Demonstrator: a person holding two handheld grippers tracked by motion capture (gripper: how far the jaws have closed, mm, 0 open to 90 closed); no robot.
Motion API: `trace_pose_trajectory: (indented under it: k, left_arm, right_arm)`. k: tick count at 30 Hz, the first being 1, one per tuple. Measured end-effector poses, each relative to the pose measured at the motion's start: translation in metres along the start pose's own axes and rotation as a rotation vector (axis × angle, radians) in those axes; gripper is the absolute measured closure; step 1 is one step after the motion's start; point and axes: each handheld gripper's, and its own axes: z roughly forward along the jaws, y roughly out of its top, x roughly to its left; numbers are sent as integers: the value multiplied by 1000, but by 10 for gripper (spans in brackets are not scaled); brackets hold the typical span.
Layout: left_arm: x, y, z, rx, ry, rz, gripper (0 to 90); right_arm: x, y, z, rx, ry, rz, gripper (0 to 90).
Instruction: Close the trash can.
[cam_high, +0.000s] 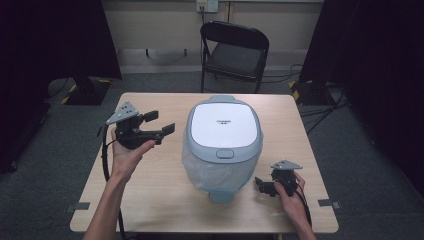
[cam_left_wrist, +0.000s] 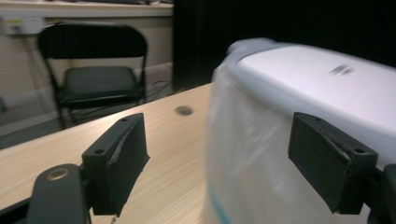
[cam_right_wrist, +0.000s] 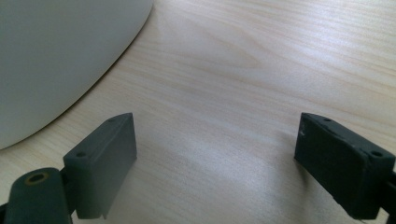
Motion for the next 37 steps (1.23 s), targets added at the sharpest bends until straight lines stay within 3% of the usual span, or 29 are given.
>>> trace_pose_trajectory:
  k: [3,6,9,11,12,15,18,21,23,25,26,28,31,37]
  left_arm:
    - [9,-17,-8,32,43,1,178]
    - [17,-37,-14,55,71,-24,168]
    - [26,-47,-16,98,100,-32,167]
    - [32,-55,-21,69,77,-72,200]
    - [35,-59,-23,75,83,-58,190]
    - [43,-75,-24,134,130,-80,193]
    - [49,-97,-24,195,150,-109,196]
    - [53,-119,-21,329,203,-62,204]
    - [55,-133,-21,362,238,-57,204]
    - [57,-147,-22,411,226,-54,209]
    - [58,-153,-21,433,240,-45,208]
    - [61,-158,-21,443,245,-73,210]
    - [57,-162,-17,455,270,-34,210]
    - [59,-173,-9,497,285,-10,208]
  right_arm:
    - [0,0,0,0,2,0,116]
    - [0,0,0,-1,1,-1,116]
    - [0,0,0,0,-1,0,116]
    - [0,0,0,1,1,1,116]
    - [0,0,0,0,0,0,116]
    - [0,0,0,0,0,0,116]
    - [0,0,0,0,0,0,116]
    - [0,0,0,0,0,0,116]
    - [0,0,0,0,0,0,116]
    - [0,0,0,0,0,0,116]
    - [0,0,0,-1,2,-1,116]
    - [0,0,0,1,0,1,116]
    - [0,0,0,0,2,0,116]
    - [0,0,0,0,2,0,116]
